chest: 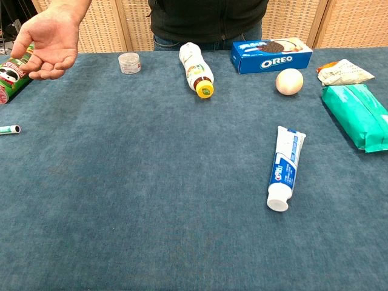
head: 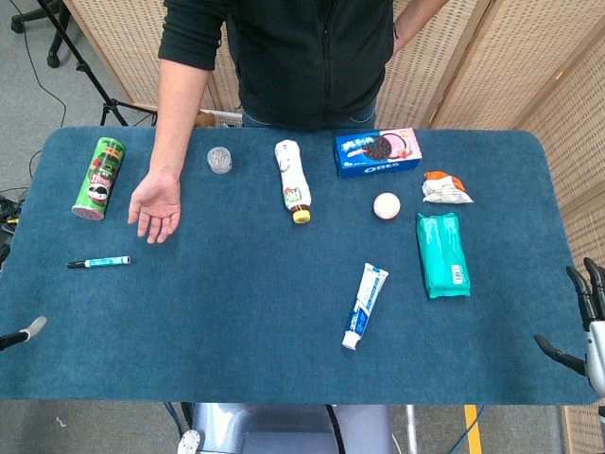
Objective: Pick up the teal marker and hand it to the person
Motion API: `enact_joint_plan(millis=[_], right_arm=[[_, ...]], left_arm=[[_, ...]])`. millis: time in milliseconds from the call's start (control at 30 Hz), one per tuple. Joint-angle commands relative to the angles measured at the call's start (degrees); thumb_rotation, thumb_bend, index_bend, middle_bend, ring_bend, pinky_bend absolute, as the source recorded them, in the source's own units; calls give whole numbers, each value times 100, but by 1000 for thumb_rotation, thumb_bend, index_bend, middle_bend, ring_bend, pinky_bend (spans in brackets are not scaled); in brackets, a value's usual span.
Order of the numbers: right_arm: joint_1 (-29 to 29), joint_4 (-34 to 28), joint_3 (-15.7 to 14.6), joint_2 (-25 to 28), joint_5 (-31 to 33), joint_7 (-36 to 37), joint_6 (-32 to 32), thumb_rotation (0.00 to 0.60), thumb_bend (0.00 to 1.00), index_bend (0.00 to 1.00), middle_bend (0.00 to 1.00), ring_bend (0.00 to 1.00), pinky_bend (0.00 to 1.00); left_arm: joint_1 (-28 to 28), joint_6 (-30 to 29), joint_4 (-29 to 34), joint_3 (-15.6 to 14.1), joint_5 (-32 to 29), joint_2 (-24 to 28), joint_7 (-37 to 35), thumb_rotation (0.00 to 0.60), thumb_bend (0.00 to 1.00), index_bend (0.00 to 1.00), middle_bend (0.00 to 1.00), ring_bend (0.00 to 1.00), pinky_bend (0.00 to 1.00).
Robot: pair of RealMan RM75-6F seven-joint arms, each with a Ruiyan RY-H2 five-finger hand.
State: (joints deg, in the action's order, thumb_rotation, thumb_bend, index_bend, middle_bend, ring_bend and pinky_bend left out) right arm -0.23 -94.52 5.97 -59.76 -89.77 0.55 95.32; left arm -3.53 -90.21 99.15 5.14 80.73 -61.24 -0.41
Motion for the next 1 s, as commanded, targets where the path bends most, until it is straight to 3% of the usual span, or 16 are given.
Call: enact_joint_plan(millis=[33,167,300,500,633,1000], right_arm=[[6,-15,-10,1,0,-11,-20,600,0,0,0,0,0],[5,-42,-26,1,-28,-13,-22,600,0,0,0,0,0],[21,-53,-45,-17,-21,-28,-81,600,0,0,0,0,0],[54,-56,-28,-35,61,-44,-171,600,0,0,0,0,0],[67,-45,-16,-33,115,-14,-218,600,0,0,0,0,0],[92,-23,1,-20,210,55,-305,600,0,0,0,0,0]], left_arm=[[-26,74,-15,23,-52,1,6,600,0,0,0,0,0],[-173,362,-104,74,-129,-25,-39,600,0,0,0,0,0],[-582,1134,-422,204,-413,-174,-217,600,2,7,0,0,0],[-1257,2357,-1099,387,-855,-563,-513,600,93,201,0,0,0],[-1509,2655,-1522,507,-1130,-901,-403,600,229,347,0,0,0],[-2022,3551,-2532,558,-1851,-1549,61,600,330,413,0,0,0]])
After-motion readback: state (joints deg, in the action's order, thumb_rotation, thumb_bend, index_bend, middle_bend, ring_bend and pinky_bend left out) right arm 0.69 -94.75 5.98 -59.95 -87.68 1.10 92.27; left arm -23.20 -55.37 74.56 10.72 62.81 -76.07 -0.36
